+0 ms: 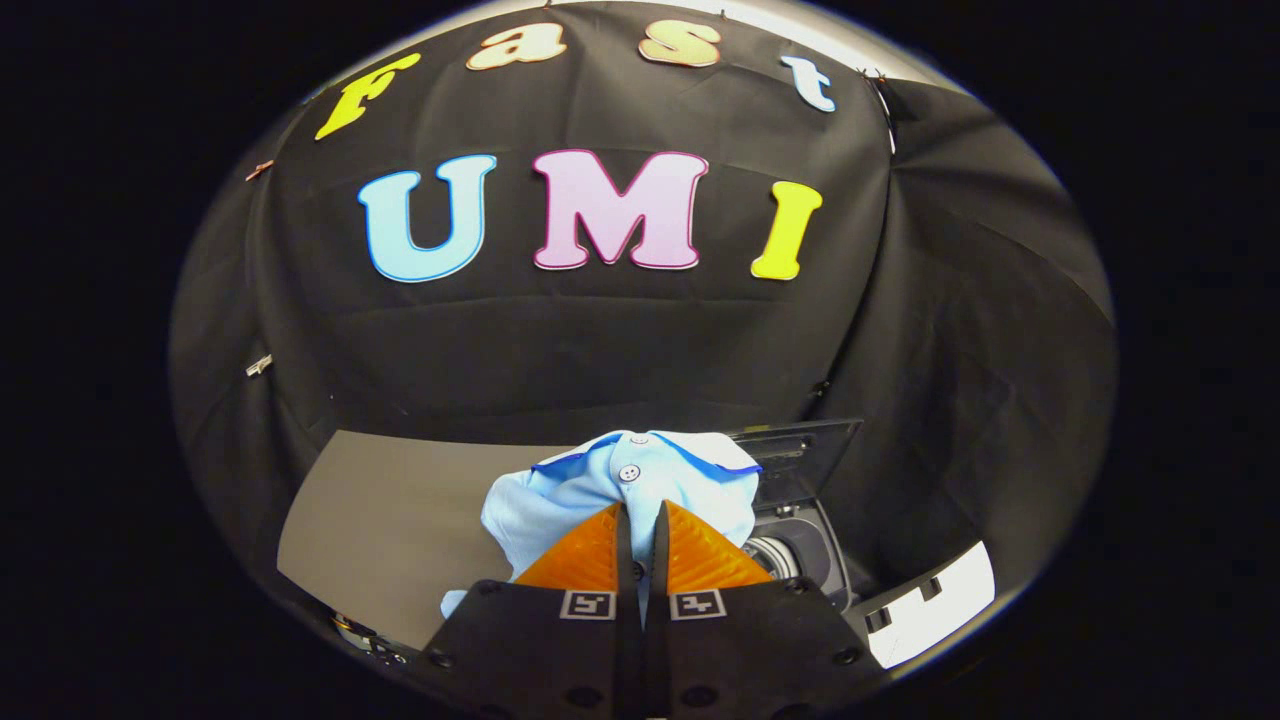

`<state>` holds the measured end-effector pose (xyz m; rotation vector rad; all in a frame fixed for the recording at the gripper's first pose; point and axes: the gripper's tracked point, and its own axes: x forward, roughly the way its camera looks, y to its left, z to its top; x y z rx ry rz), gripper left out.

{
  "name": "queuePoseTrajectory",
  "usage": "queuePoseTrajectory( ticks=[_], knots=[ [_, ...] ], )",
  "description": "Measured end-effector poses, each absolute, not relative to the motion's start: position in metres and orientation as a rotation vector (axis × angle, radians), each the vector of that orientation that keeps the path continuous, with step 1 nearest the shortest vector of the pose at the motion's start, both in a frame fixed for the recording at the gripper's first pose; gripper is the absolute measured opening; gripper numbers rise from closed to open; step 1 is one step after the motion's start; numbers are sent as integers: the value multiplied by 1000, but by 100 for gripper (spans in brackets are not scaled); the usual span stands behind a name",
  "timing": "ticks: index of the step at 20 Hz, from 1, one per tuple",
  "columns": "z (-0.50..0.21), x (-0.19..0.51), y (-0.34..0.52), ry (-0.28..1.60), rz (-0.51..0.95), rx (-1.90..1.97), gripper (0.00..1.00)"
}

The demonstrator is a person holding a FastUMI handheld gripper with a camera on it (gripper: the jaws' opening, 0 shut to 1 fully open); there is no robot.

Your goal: Put the clothes into the washing machine and then close the washing machine lid.

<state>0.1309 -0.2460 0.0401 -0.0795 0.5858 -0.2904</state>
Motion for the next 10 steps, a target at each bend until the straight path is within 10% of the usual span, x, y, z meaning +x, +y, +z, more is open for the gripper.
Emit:
queuePoseTrajectory(
  ticks=[10],
  knots=[
    [21, 133, -356, 607, -380, -59, 5]
  ],
)
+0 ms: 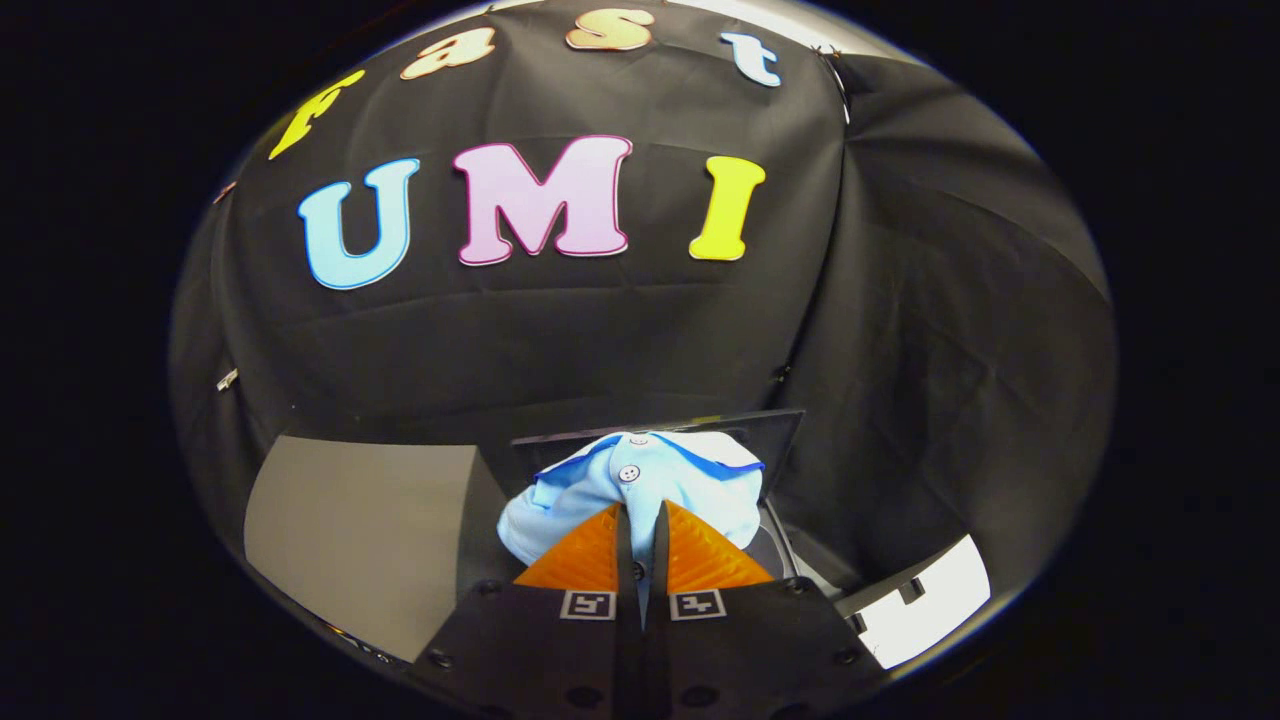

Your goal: Put the clothes into the washing machine and then close the washing machine lid.

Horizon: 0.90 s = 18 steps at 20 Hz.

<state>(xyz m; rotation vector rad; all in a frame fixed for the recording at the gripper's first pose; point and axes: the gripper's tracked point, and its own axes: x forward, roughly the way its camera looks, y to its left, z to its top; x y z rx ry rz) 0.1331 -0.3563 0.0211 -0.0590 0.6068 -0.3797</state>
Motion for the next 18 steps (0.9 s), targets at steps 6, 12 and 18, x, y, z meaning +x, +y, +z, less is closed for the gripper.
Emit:
queuePoseTrajectory(
  ticks=[6, 12, 18],
  knots=[
    [-30, 140, -398, 677, -407, -90, 5],
    [-99, 141, -414, 779, -399, -48, 5],
    [-171, 136, -433, 897, -394, -58, 5]
  ],
)
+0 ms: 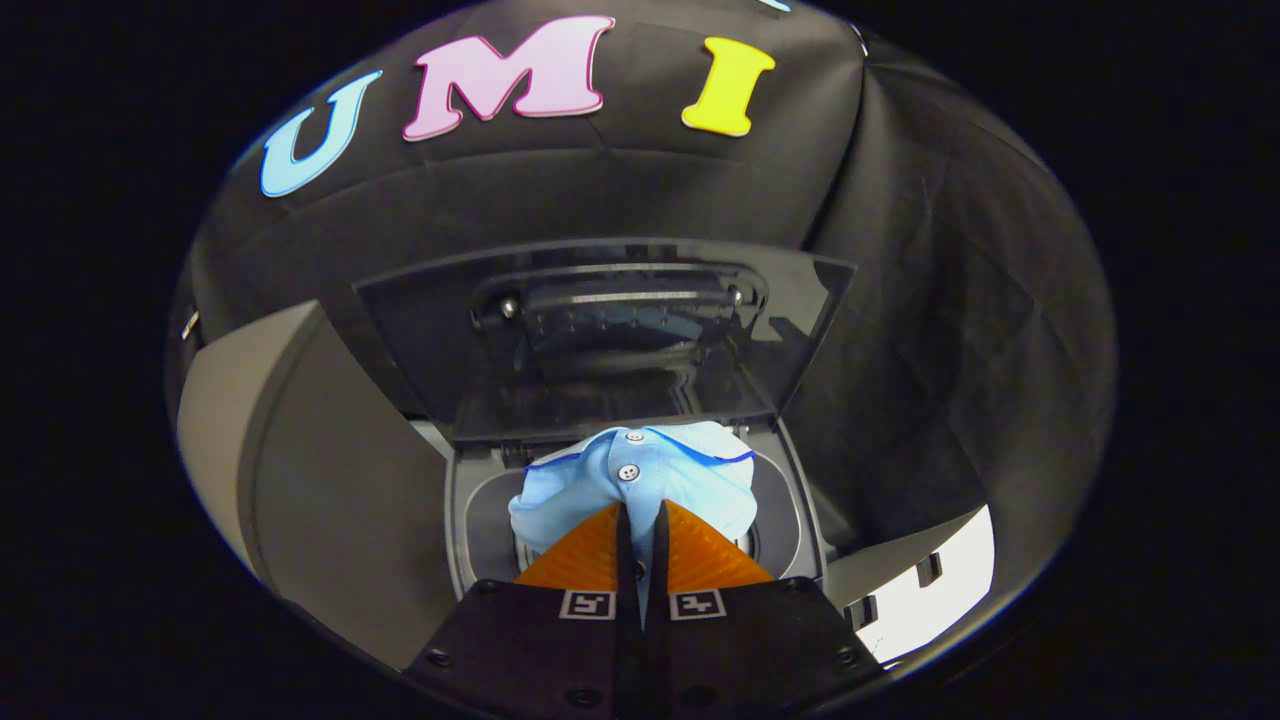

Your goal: Put the clothes into the washing machine and then close the washing machine lid.

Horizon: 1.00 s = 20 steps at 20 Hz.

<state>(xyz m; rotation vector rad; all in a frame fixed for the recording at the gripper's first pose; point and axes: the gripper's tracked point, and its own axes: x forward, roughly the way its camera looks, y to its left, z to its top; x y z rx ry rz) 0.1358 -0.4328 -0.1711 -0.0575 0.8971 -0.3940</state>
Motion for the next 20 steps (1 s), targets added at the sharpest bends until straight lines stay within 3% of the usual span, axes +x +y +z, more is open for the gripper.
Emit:
queuePoseTrajectory(
  ticks=[20],
  knots=[
    [-360, 129, -458, 1173, -300, -56, 5]
  ],
)
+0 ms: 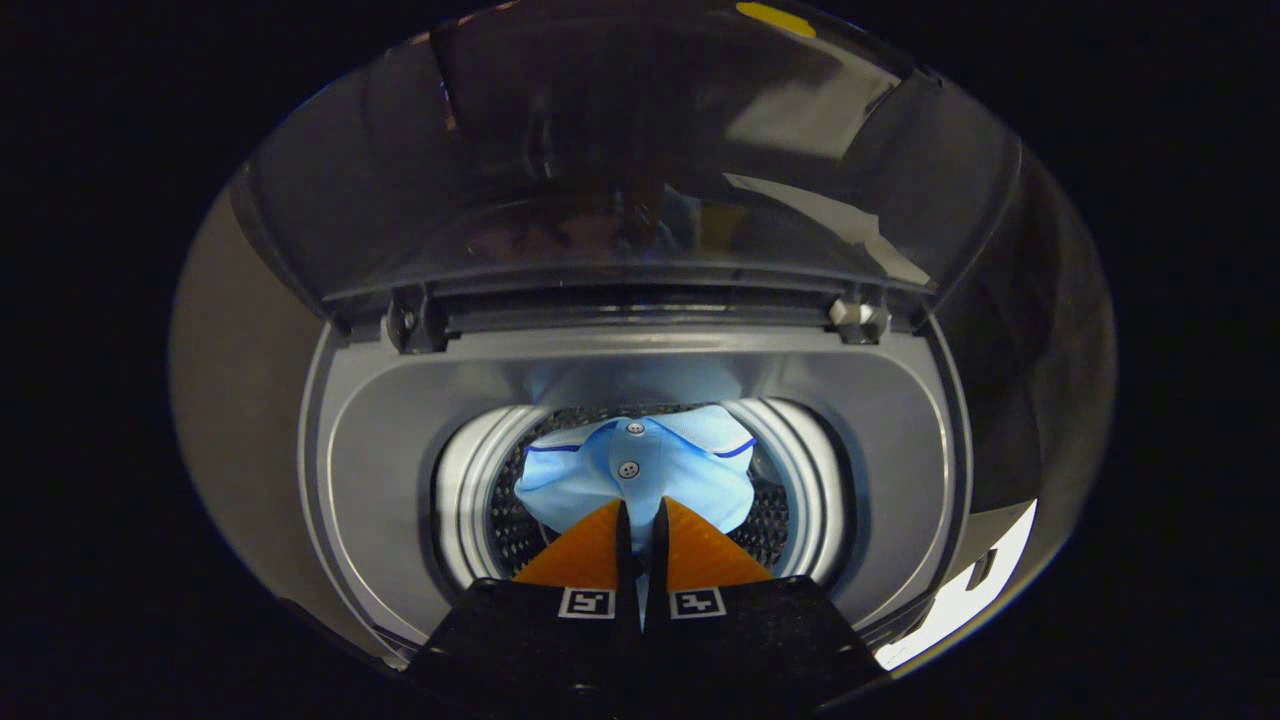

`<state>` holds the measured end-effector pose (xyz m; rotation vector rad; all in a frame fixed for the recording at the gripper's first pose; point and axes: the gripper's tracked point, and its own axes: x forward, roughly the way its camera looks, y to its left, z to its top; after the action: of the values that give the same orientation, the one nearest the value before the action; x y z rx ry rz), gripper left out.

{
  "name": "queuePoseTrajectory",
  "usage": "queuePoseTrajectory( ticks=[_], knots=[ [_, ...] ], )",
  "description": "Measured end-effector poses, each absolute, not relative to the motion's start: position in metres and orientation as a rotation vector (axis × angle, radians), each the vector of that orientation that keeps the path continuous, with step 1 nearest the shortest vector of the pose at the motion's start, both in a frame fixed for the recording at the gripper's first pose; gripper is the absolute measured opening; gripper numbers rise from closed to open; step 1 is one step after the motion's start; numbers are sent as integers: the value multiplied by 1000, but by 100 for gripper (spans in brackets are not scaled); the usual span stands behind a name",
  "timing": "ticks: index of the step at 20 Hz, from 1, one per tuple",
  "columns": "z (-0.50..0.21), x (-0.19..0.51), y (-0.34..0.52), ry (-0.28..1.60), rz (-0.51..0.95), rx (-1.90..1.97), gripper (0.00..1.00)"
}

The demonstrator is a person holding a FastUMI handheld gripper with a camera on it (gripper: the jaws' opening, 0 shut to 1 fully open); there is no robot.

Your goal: Put the clothes into the washing machine and then close the washing machine lid.

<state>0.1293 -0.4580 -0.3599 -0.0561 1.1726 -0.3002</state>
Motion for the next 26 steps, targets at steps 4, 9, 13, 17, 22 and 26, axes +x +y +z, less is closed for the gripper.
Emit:
queuePoseTrajectory(
  ticks=[4, 9, 13, 17, 22, 26],
  knots=[
    [-374, 121, -461, 1204, -305, -66, 5],
    [-383, 116, -462, 1240, -292, -87, 14],
    [-388, 111, -466, 1258, -304, -96, 66],
    [-385, 110, -471, 1250, -316, -96, 99],
    [-375, 106, -472, 1246, -316, -89, 99],
    [-340, 108, -475, 1181, -339, -73, 99]
  ],
)
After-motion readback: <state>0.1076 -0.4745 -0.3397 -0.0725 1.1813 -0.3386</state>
